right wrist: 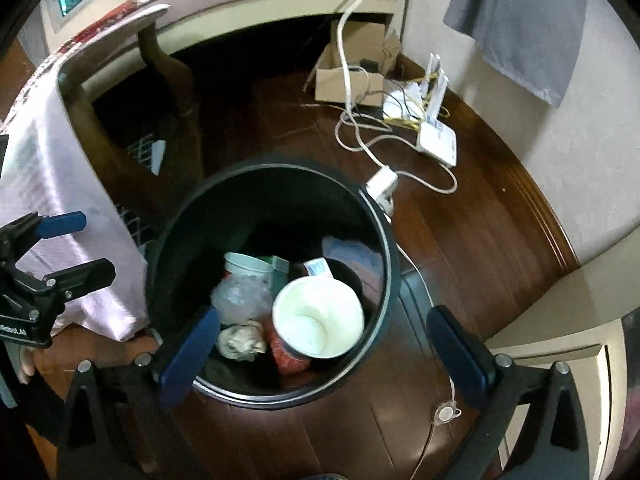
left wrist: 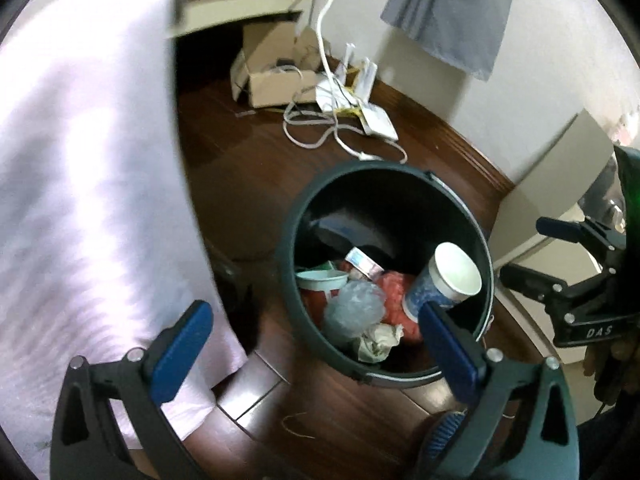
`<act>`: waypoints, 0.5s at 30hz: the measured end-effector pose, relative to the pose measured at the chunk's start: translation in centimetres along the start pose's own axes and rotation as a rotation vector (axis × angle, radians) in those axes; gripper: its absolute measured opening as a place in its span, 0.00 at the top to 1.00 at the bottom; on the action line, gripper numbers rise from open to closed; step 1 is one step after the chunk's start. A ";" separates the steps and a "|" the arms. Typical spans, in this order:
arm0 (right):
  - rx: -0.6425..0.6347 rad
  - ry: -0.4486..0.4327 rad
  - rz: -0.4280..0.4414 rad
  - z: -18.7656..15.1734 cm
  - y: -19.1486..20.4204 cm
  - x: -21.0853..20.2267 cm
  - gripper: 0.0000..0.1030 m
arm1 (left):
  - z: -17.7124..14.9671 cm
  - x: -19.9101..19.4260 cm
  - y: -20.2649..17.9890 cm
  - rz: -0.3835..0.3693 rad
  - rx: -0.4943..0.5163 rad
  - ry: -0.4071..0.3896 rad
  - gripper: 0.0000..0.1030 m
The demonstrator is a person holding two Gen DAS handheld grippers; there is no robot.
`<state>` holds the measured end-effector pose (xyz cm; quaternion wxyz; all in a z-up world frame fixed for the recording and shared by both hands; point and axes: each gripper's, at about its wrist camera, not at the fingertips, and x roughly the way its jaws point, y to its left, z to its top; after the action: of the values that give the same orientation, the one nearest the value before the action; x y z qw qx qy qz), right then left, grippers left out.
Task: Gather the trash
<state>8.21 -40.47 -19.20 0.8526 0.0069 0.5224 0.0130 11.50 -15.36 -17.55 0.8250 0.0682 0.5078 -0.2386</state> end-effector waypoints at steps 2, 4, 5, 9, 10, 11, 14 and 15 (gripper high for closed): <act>-0.005 -0.022 0.006 0.3 0.8 -1.2 0.00 | 0.0 -1.1 0.3 0.012 -0.006 -0.023 0.00; -0.013 -0.043 0.017 0.7 1.8 -2.4 0.00 | 0.0 -2.3 0.4 0.028 -0.011 -0.048 0.00; -0.017 -0.056 0.016 0.9 2.3 -3.0 0.00 | -0.1 -3.0 0.5 0.032 -0.014 -0.059 0.00; -0.029 -0.104 0.029 1.2 4.2 -5.5 0.00 | -0.6 -6.0 1.1 0.057 -0.024 -0.119 0.00; -0.035 -0.116 0.036 1.3 4.6 -6.2 0.00 | -0.8 -7.1 1.4 0.067 -0.026 -0.135 0.00; -0.040 -0.132 0.042 1.5 5.1 -6.9 0.00 | -0.9 -7.7 1.6 0.073 -0.029 -0.144 0.00; -0.048 -0.172 0.060 1.5 6.7 -9.0 0.00 | -1.4 -9.9 2.3 0.094 -0.041 -0.174 0.00; -0.049 -0.184 0.063 1.5 7.1 -9.6 0.00 | -1.6 -10.6 2.5 0.100 -0.046 -0.181 0.00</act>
<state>5.05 -33.63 -9.78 0.8960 0.0039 0.4409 0.0521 7.46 -9.20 -9.38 0.8797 0.0526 0.4323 -0.1909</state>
